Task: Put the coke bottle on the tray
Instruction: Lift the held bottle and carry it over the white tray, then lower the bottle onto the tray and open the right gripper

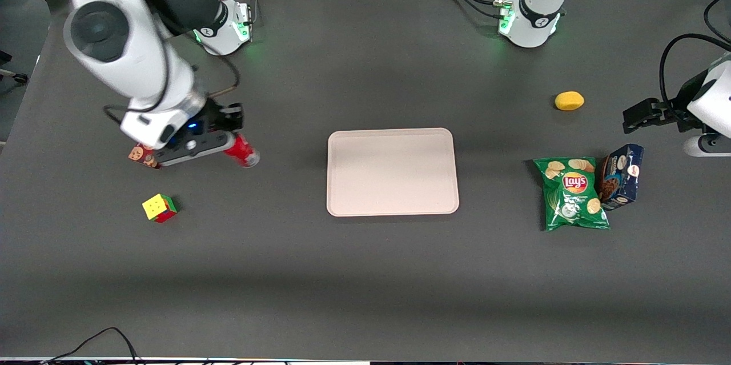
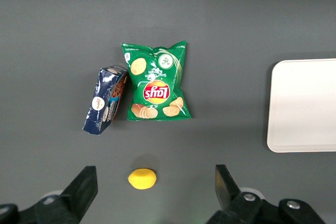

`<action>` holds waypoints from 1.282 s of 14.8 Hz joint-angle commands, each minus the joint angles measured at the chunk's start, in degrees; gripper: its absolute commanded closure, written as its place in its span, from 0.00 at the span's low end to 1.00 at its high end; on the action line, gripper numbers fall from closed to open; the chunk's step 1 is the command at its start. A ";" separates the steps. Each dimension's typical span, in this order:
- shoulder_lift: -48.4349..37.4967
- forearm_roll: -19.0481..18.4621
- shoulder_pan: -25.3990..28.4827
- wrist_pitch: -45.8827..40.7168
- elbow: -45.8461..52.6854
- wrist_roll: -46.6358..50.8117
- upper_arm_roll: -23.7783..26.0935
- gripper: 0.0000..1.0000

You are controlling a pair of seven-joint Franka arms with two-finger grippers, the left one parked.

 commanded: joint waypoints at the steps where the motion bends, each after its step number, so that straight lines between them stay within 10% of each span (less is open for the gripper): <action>1: 2.97 4.63 11.89 -0.83 4.81 11.13 -7.40 1.00; 19: 25.56 6.84 15.25 22.11 6.75 18.19 -4.42 1.00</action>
